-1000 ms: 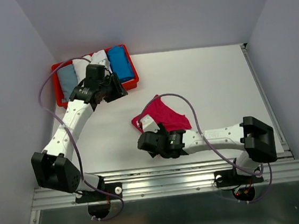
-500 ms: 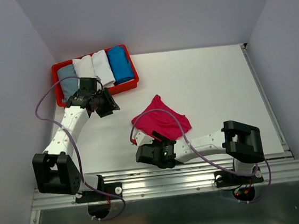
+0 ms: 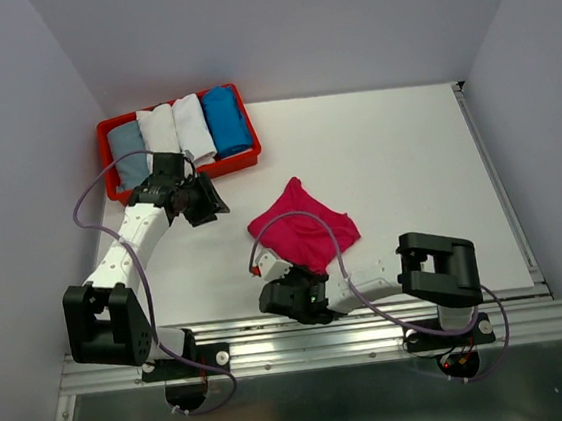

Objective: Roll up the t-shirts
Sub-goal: Roll the T-shirt to the center of the board.

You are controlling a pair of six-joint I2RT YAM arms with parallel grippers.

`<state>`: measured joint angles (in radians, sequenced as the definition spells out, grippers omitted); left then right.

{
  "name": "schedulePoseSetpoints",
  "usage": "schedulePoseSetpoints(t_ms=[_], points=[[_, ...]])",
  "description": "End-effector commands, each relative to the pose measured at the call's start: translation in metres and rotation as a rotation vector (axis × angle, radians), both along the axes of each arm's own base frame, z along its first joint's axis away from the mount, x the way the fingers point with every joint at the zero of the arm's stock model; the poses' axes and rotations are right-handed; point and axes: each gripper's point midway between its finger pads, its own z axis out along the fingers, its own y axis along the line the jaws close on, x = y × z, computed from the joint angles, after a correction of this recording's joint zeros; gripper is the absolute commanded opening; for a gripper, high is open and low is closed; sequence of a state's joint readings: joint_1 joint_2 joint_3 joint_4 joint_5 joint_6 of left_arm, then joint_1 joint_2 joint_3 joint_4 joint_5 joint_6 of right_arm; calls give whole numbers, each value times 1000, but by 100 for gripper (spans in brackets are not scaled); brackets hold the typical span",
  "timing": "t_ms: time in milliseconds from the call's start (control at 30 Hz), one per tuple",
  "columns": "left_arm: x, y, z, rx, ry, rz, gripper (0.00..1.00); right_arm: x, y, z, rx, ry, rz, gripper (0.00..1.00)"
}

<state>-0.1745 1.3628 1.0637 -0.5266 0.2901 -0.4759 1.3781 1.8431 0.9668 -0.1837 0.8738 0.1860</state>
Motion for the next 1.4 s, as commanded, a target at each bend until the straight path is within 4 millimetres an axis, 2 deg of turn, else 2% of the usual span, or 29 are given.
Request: schedulePoseSetpoints(t_ms=[0, 100, 200, 233, 300, 467, 733, 833, 933, 1100, 1300, 1367], points=[[-4, -5, -4, -32, -5, -31, 53, -7, 4, -11, 62, 31, 29, 7], [-8, -6, -11, -36, 8, -37, 54, -10, 17, -2, 147, 68, 63, 1], [-11, -7, -15, -42, 9, -39, 56, -9, 24, 3, 233, 142, 71, 1], [-13, -6, -17, -45, 14, -38, 57, -10, 26, 11, 275, 162, 72, 1], [-14, -8, -18, -51, 13, -42, 58, -14, 36, 16, 372, 227, 87, 1], [-16, -9, -20, -59, 15, -44, 58, -6, 42, 33, 549, 337, 67, 1], [-19, -12, -19, -82, 15, -47, 61, -11, 55, 44, 736, 486, 68, 1], [-21, -18, -17, -120, 3, -58, 68, -11, 56, 46, 786, 525, 65, 1], [-29, -23, -28, -155, 25, -61, 74, -9, 55, 48, 837, 565, 61, 1], [-33, -36, -33, -200, 31, -81, 74, -9, 53, 49, 943, 673, 53, 1], [-33, -39, -34, -207, 33, -85, 73, -4, 50, 60, 1127, 840, 79, 1], [-34, -40, -34, -208, 37, -90, 73, -2, 43, 56, 1155, 875, 59, 1]])
